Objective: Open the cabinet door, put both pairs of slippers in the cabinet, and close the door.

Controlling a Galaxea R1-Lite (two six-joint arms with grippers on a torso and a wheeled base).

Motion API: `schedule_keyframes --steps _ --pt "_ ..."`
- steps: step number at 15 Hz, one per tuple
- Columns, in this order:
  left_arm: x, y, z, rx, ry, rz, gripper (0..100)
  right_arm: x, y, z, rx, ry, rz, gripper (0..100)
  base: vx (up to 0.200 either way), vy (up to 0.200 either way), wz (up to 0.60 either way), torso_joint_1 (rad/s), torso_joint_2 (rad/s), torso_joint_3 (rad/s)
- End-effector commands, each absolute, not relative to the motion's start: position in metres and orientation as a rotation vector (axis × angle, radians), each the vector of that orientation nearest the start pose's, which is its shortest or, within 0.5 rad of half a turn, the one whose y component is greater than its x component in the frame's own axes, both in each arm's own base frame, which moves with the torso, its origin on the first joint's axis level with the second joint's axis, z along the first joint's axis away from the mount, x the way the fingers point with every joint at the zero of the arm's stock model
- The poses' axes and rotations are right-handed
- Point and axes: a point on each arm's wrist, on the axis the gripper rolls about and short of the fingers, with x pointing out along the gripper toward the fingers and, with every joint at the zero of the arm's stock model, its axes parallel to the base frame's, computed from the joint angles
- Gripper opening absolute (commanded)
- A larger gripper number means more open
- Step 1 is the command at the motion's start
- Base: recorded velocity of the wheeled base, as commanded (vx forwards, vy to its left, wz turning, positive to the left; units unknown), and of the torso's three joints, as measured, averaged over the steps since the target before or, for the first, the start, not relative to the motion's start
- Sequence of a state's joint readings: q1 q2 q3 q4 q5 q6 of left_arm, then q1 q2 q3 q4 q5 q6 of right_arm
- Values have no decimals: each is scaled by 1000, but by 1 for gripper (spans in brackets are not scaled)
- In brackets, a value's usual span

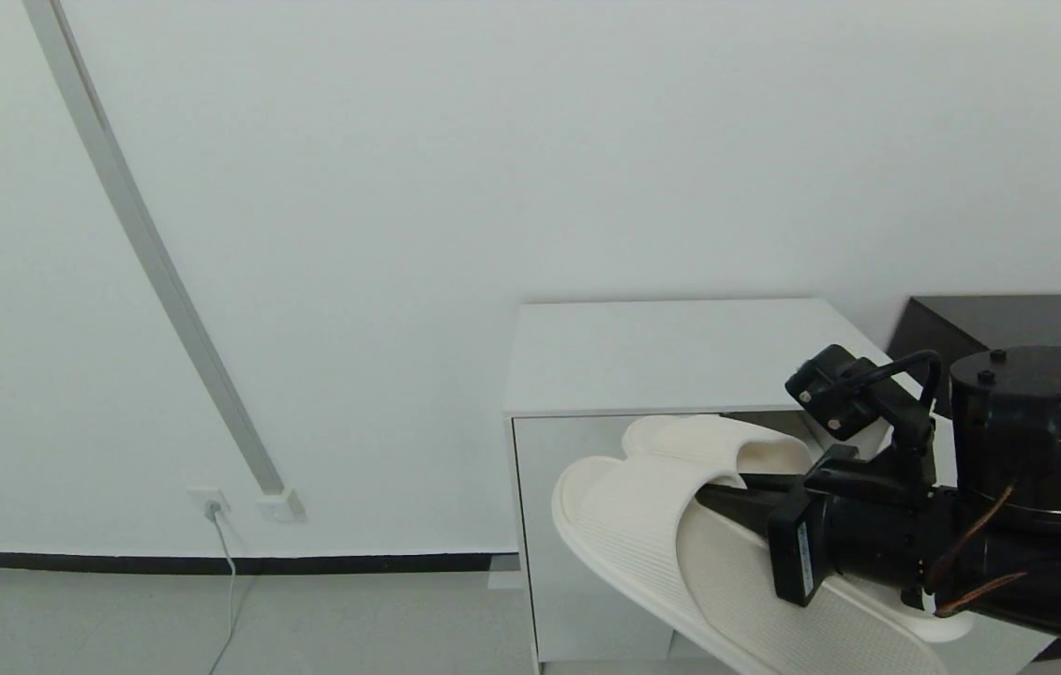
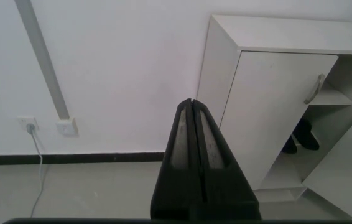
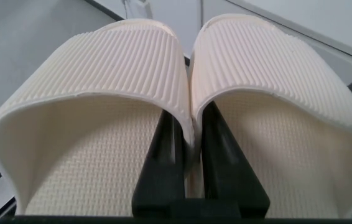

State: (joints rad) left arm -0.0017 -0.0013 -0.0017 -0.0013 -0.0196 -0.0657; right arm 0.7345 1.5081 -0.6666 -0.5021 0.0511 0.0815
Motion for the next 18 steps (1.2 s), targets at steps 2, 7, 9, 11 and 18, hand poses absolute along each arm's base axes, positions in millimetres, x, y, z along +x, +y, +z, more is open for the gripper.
schedule_keyframes --steps 2,7,9,11,18 --pt "-23 0 76 -66 -2 -22 0 186 169 182 -45 372 759 0 0 0 0 0 0 0" --pt "-23 0 76 -67 -1 -22 0 186 169 182 -47 373 759 0 0 0 0 0 0 0" --pt "-23 0 76 -67 -1 -22 0 185 169 181 -65 366 764 0 0 0 0 0 0 0" --pt "-23 0 76 -66 -2 -22 0 185 168 180 -73 366 765 0 0 -100 0 1 1 1" --pt "-23 0 76 -67 -1 -22 0 184 168 180 -74 365 766 0 0 -200 0 4 2 2"
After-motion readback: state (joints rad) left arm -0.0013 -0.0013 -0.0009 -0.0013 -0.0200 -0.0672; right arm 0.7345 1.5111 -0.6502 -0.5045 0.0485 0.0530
